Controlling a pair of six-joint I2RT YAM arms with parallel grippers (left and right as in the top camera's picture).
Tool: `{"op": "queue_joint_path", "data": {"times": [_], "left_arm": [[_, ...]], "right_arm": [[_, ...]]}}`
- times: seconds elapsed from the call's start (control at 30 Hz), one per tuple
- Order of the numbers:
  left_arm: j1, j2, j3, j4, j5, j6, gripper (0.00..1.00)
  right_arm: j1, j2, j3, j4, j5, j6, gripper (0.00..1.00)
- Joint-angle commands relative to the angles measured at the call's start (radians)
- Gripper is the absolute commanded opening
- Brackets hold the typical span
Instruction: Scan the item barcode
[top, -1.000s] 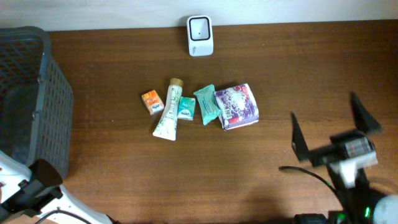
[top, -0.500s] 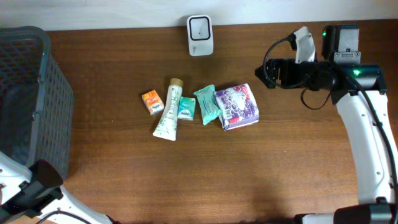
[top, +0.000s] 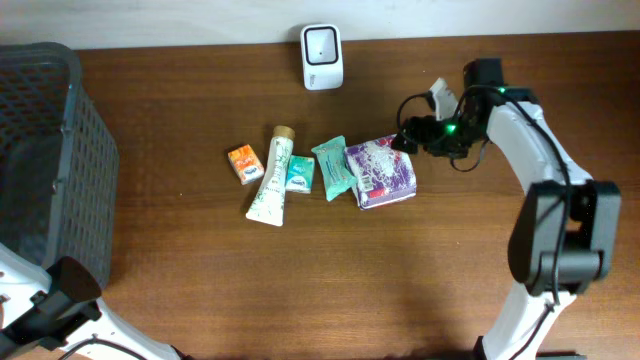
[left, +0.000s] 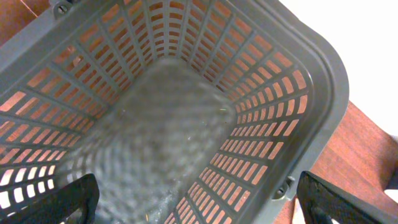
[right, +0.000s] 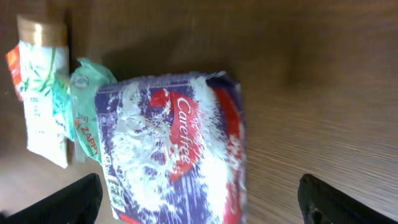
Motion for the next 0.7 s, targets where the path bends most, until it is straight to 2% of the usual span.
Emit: {"op": "queue_joint_path", "data": {"times": [0.0, 0.03, 0.07, 0.1, 0.2, 0.23, 0.27, 0.33, 0.43, 0.5, 0.57, 0.63, 0.67], "left_arm": [[0.002, -0.016, 0.007, 0.0, 0.0, 0.013, 0.99], [0.002, -0.016, 0.007, 0.0, 0.0, 0.013, 0.99], [0.002, -0.016, 0.007, -0.001, 0.0, 0.013, 0.99], [0.002, -0.016, 0.007, 0.0, 0.0, 0.013, 0.99], [0.002, -0.016, 0.007, 0.0, 0.0, 0.013, 0.99], [0.002, -0.016, 0.007, 0.0, 0.0, 0.013, 0.99], [0.002, -0.016, 0.007, 0.0, 0.0, 0.013, 0.99], [0.002, -0.016, 0.007, 0.0, 0.0, 0.013, 0.99], [0.002, -0.016, 0.007, 0.0, 0.0, 0.013, 0.99], [0.002, -0.016, 0.007, 0.0, 0.0, 0.013, 0.99], [0.002, -0.016, 0.007, -0.001, 0.0, 0.013, 0.99], [0.002, -0.016, 0.007, 0.0, 0.0, 0.013, 0.99], [0.002, -0.016, 0.007, 0.0, 0.0, 0.013, 0.99]], "right_arm": [[0.009, 0.084, 0.006, -0.008, -0.082, -0.028, 0.84], [0.009, 0.117, 0.003, -0.011, -0.079, -0.028, 0.84], [0.009, 0.129, 0.002, -0.01, -0.082, -0.029, 0.79], [0.01, 0.132, 0.0, -0.013, -0.083, -0.028, 0.68], [0.024, 0.133, -0.007, -0.027, -0.087, -0.052, 0.53], [0.043, 0.137, -0.009, -0.027, -0.088, -0.076, 0.37], [0.064, 0.14, -0.01, -0.025, -0.087, -0.084, 0.17], [0.077, 0.138, 0.005, -0.027, -0.087, -0.061, 0.04], [0.065, 0.095, 0.141, -0.089, -0.027, -0.024, 0.04], [0.087, 0.086, 0.357, -0.229, 0.324, 0.046, 0.04], [0.101, 0.086, 0.435, -0.285, 0.537, 0.112, 0.04], [0.121, 0.092, 0.452, -0.349, 0.864, 0.237, 0.04], [0.122, 0.095, 0.446, -0.36, 0.91, 0.24, 0.04]]}}
